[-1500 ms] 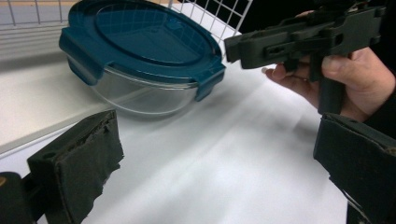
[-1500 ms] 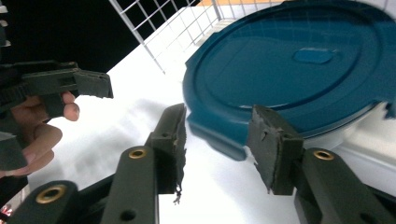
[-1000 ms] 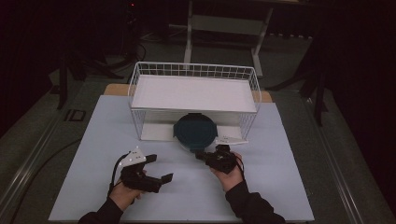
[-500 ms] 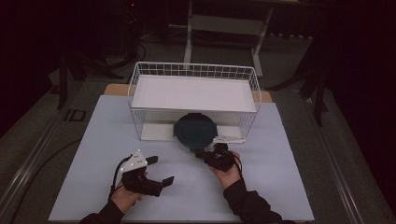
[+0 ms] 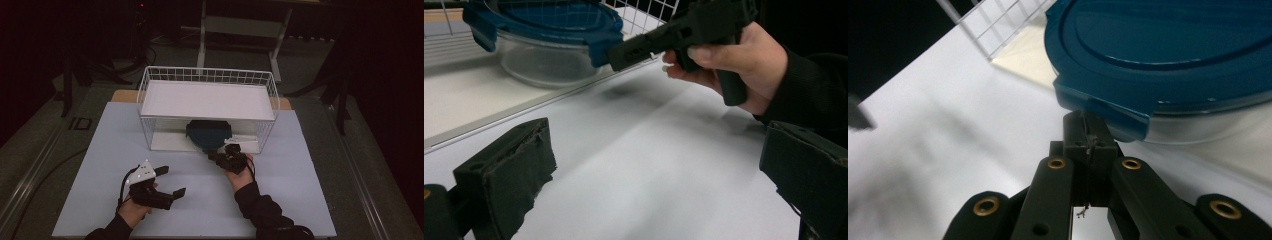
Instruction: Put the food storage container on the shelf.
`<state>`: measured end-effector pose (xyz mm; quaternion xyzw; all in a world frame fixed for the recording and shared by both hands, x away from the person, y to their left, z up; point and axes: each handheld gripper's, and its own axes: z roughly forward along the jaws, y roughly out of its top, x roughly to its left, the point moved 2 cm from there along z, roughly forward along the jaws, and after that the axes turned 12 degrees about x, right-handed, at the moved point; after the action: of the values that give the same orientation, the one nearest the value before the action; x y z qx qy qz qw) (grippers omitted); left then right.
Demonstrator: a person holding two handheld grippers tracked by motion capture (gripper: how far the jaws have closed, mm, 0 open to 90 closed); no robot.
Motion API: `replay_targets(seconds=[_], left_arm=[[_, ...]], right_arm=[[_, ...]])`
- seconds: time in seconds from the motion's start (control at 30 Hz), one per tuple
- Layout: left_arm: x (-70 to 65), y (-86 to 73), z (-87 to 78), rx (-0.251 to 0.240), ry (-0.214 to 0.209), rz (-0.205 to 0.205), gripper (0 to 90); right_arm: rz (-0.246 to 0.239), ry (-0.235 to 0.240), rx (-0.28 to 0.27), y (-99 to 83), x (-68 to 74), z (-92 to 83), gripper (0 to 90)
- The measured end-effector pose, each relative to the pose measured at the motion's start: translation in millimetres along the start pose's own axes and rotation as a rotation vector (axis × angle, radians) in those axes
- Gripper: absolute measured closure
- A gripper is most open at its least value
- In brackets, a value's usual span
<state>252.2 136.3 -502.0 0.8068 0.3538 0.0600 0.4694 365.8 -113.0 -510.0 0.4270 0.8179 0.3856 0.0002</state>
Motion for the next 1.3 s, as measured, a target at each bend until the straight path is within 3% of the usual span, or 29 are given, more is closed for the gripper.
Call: replay_targets(seconds=[0.27, 0.43, 0.67, 0.73, 0.83, 0.93, 1.1, 1.27, 1.3], left_arm=[[0.2, 0.4, -0.3, -0.003, -0.002, 0.0, 1.3], [0.1, 0.5, -0.6, -0.007, -0.002, 0.003, 1.3], [-0.2, 0.4, -0.6, -0.007, -0.004, 0.003, 1.3], [-0.3, 0.5, -1.0, -0.006, -0.002, 0.005, 1.3], [-0.1, 0.3, -1.0, -0.004, -0.002, 0.004, 1.3], [-0.7, 0.8, -1.3, -0.005, -0.002, 0.004, 1.3], [-1.5, 1.2, -1.3, -0.006, -0.009, 0.003, 1.3], [-2.8, 1.8, -1.6, -0.008, -0.015, 0.01, 1.3], [-3.1, 2.1, -1.6, -0.008, -0.017, 0.013, 1.3]], right_arm=[[0.029, -0.036, 0.005, 8.7, -11.8, 9.4, 89.9], [0.05, -0.021, 0.002, 13.3, -17.3, 13.3, 89.9], [0.025, -0.028, 0.001, 15.0, -12.3, 18.0, 89.9], [0.044, 0.0, -0.008, 13.5, -11.1, 16.6, 89.8], [-0.002, -0.005, -0.012, 10.5, -3.2, 12.3, 87.8], [-0.018, 0.015, -0.025, 6.9, 2.6, 5.8, 77.8], [-0.065, 0.034, -0.078, -0.3, 9.1, -7.0, 44.5], [-0.057, 0.136, -0.113, -4.5, 7.2, -19.3, 18.4], [-0.061, 0.139, -0.119, -5.0, 6.4, -20.7, 18.2]])
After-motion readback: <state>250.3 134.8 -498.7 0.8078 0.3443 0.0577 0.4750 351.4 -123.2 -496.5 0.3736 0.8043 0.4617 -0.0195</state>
